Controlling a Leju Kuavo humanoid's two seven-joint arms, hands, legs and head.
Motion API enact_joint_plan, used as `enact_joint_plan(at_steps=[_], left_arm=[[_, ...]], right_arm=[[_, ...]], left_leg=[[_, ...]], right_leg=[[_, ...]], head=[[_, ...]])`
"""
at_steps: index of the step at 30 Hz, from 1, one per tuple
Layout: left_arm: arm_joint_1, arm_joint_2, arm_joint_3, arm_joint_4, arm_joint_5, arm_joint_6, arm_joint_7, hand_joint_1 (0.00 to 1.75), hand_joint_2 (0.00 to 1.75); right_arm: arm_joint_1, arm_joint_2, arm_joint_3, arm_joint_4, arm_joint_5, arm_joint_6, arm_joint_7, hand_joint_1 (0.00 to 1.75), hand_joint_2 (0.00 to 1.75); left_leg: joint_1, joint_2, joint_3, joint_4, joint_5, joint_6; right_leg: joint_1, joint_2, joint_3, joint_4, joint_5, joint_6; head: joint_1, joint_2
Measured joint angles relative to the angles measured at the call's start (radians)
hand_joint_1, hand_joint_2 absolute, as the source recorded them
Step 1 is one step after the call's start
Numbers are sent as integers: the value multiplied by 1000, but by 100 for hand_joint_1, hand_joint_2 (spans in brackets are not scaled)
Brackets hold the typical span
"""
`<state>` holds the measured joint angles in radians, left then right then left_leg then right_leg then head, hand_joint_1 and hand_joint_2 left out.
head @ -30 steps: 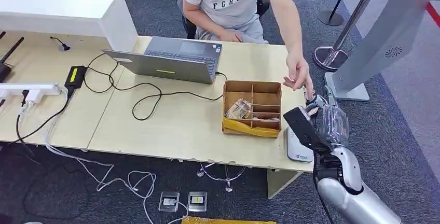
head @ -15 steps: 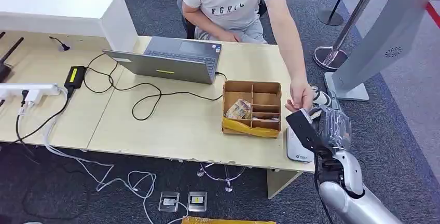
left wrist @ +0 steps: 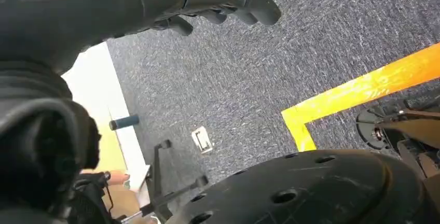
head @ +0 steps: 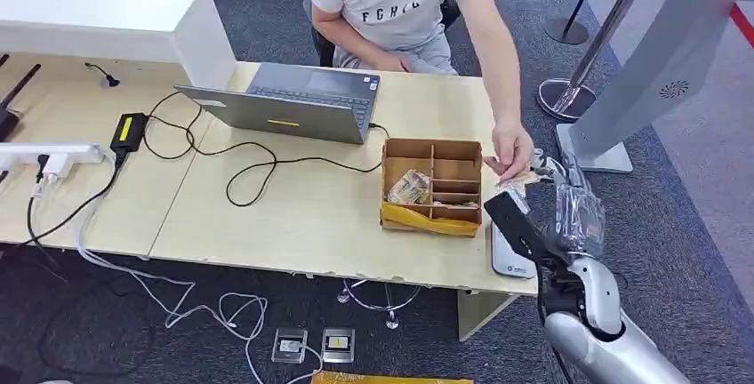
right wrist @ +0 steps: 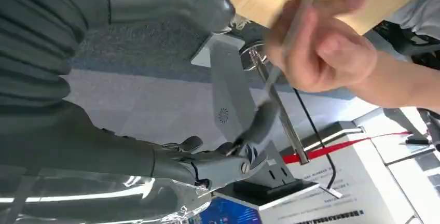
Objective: Pass the card to the sensor for recognition and then transmit it.
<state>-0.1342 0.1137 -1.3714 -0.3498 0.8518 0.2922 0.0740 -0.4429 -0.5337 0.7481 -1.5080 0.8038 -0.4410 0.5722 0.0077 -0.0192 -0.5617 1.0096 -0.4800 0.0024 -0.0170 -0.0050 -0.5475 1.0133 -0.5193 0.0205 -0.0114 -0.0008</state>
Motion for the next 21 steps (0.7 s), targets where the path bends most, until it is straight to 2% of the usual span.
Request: enact_joint_plan(at_steps=[5,15,21], left_arm=[[0,0,0,-1,0,0,0,0,0],[0,5,0,-5,-10,-13,8,0,0],[0,5,0,-10,-2,-7,7,0,0]], right_arm=[[-3,0,14,0,50,48,5,0,175],[2,-2,44,-68,91,157,65,0,175],[6,16,75,-85,120,190,48,0,175]], left_leg=[[0,0,0,0,0,0],[0,0,0,0,0,0],[0,0,0,0,0,0]], right_leg=[[0,0,0,0,0,0],[0,0,0,0,0,0],[0,0,0,0,0,0]], head=[[0,0],[0,0],[0,0]])
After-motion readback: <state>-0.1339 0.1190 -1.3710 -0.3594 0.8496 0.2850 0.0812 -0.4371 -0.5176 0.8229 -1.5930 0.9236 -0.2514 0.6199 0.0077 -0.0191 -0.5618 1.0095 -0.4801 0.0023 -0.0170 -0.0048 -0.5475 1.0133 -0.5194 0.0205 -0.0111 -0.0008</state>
